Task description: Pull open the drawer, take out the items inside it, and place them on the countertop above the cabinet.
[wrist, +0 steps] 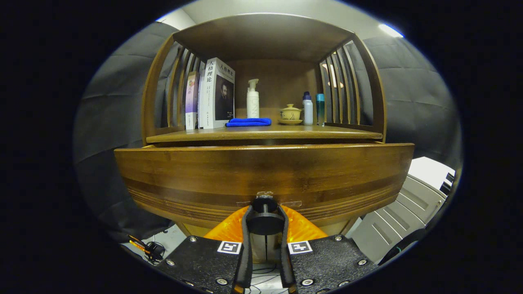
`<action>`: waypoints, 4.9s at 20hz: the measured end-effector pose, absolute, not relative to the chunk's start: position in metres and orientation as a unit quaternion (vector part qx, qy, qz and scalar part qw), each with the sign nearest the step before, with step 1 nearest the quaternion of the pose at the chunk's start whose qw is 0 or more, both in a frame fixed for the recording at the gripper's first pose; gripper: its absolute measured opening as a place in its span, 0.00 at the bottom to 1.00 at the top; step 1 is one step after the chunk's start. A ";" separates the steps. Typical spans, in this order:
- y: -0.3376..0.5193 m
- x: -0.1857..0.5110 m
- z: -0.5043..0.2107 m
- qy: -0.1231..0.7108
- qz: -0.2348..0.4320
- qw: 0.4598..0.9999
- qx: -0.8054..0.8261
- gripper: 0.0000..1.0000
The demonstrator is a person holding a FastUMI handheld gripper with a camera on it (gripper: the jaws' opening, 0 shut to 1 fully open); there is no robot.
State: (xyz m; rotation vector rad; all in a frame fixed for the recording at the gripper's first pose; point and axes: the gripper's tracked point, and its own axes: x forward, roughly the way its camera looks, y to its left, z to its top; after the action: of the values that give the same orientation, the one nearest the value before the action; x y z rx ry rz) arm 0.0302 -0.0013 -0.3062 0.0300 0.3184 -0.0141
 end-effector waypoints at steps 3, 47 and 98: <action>0.003 0.009 -0.307 0.169 0.006 0.986 0.005 0.27; -0.002 0.037 -0.136 0.202 0.012 0.979 -0.012 0.97; -0.016 0.052 -0.309 0.514 -0.065 0.855 -0.027 0.29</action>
State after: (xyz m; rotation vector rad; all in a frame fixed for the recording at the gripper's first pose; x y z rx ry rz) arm 0.0515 -0.0158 -0.3091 -0.0571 1.0806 -0.1373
